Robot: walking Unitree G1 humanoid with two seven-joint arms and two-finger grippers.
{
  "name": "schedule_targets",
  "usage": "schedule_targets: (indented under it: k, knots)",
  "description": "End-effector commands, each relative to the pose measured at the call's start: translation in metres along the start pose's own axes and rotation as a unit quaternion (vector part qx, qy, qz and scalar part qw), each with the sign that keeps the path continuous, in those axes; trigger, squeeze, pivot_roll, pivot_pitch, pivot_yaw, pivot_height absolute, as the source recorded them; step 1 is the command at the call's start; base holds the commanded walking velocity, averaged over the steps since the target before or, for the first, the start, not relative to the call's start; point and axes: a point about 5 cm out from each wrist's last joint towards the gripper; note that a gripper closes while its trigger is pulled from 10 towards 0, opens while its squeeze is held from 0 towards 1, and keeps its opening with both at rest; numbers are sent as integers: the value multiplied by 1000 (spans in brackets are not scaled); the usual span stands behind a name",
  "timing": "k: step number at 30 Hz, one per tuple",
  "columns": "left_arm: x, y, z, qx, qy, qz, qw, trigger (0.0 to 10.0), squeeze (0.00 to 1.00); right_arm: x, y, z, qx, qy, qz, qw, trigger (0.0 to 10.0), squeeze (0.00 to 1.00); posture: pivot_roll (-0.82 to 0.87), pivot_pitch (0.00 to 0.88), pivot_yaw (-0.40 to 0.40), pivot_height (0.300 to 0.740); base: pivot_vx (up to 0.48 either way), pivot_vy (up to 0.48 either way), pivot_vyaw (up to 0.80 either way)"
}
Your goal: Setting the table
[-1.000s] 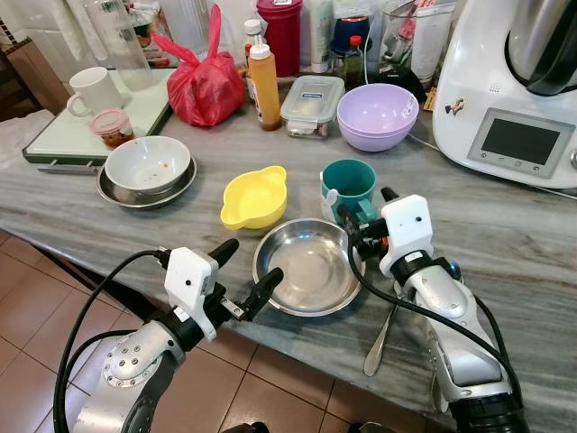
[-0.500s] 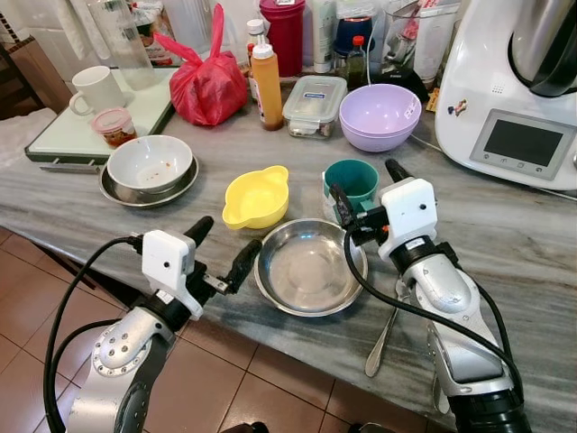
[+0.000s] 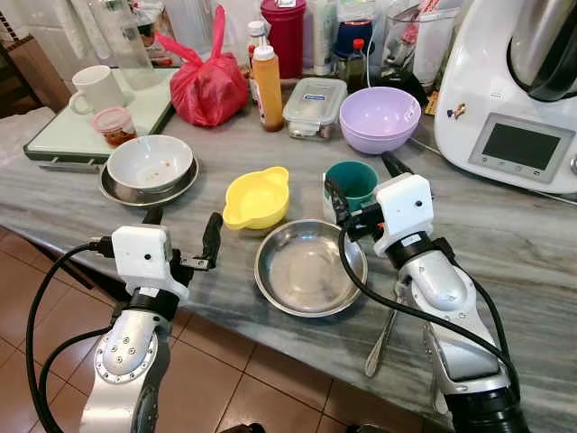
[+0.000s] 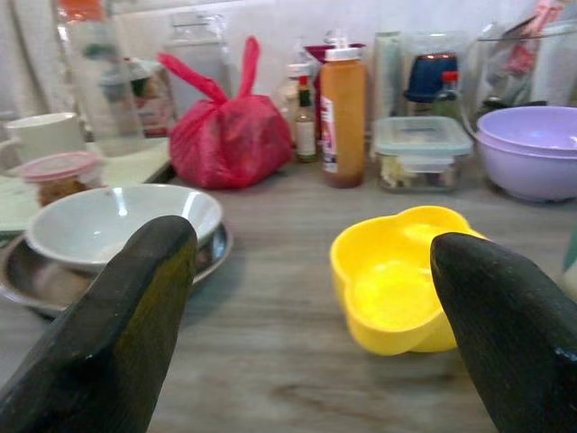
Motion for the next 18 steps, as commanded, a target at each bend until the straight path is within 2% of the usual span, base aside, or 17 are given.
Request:
schedule_targets:
  k: [1, 7, 18]
  knots:
    - [-1, -1, -5, 10, 16, -5, 1000, 10000, 0, 2, 6, -7, -4, 13, 13, 1000, 10000, 0, -70, 119, 79, 740, 0, 0, 800]
    - [2, 0, -4, 16, 21, -2, 1000, 10000, 0, 1, 5, -8, -1, 13, 12, 1000, 10000, 0, -71, 119, 81, 740, 0, 0, 739]
    - [3, 0, -4, 19, 23, -4, 1000, 10000, 0, 1, 4, -9, 0, 11, 10, 1000, 10000, 0, -72, 122, 90, 740, 0, 0, 0]
Point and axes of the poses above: a point about 5 cm out from each wrist's last joint towards the gripper, its own x axis pointing out of the wrist towards the gripper, its own y axis along the axis of the wrist's last joint, z = x × y, and after that the axes turned 7 degrees about x, right-handed
